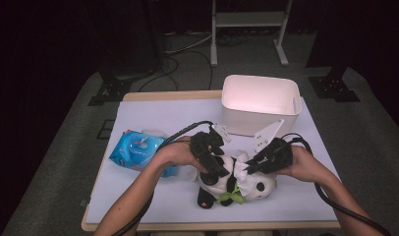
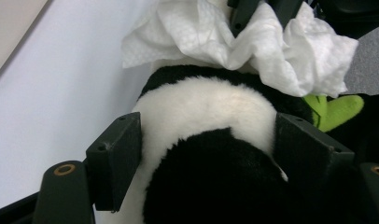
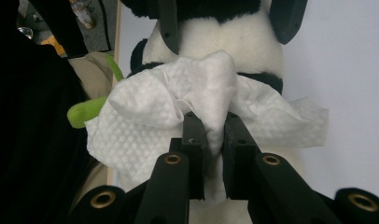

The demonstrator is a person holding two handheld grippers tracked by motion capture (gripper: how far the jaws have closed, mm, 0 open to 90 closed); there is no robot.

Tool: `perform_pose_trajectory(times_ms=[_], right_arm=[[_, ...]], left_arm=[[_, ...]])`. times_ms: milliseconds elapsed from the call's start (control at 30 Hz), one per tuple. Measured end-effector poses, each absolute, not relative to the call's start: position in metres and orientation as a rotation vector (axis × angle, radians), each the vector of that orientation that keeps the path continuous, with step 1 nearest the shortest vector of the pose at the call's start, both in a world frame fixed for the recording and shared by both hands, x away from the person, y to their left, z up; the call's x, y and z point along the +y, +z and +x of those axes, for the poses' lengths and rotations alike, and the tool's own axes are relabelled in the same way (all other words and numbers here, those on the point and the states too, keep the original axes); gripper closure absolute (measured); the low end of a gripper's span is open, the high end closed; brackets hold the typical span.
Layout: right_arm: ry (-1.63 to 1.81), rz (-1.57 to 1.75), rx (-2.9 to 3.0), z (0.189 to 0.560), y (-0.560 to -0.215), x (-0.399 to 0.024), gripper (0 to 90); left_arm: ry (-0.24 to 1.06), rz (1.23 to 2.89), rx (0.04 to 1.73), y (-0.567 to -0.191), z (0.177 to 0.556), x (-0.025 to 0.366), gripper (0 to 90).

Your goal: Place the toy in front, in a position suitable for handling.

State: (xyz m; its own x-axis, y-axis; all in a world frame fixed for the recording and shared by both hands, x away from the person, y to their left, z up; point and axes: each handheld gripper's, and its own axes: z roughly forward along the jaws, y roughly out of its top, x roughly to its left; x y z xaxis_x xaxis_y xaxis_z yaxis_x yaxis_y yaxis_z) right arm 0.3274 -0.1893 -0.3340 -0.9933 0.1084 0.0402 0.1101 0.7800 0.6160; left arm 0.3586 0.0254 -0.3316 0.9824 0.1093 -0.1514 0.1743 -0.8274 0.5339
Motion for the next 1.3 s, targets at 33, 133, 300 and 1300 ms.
perform_pose_trajectory(times_ms=[33, 133, 300, 1300], right_arm=[[-1.025, -0.183, -2.962, 0.327, -0.334, -0.189, 80.5], [-1.031, -0.182, -2.967, 0.327, -0.333, -0.19, 80.5], [-1.066, -0.203, -2.964, 0.329, -0.328, -0.196, 80.3], [-1.099, -0.344, -2.987, 0.334, -0.32, -0.239, 80.5]], left_arm=[[-0.17, 2.545, 0.201, -0.333, 0.359, 0.025, 24.0], [-0.152, 2.536, 0.185, -0.335, 0.358, 0.023, 33.6], [-0.103, 2.531, 0.159, -0.329, 0.359, 0.023, 47.9], [-0.078, 2.467, 0.161, -0.327, 0.359, 0.03, 49.8]])
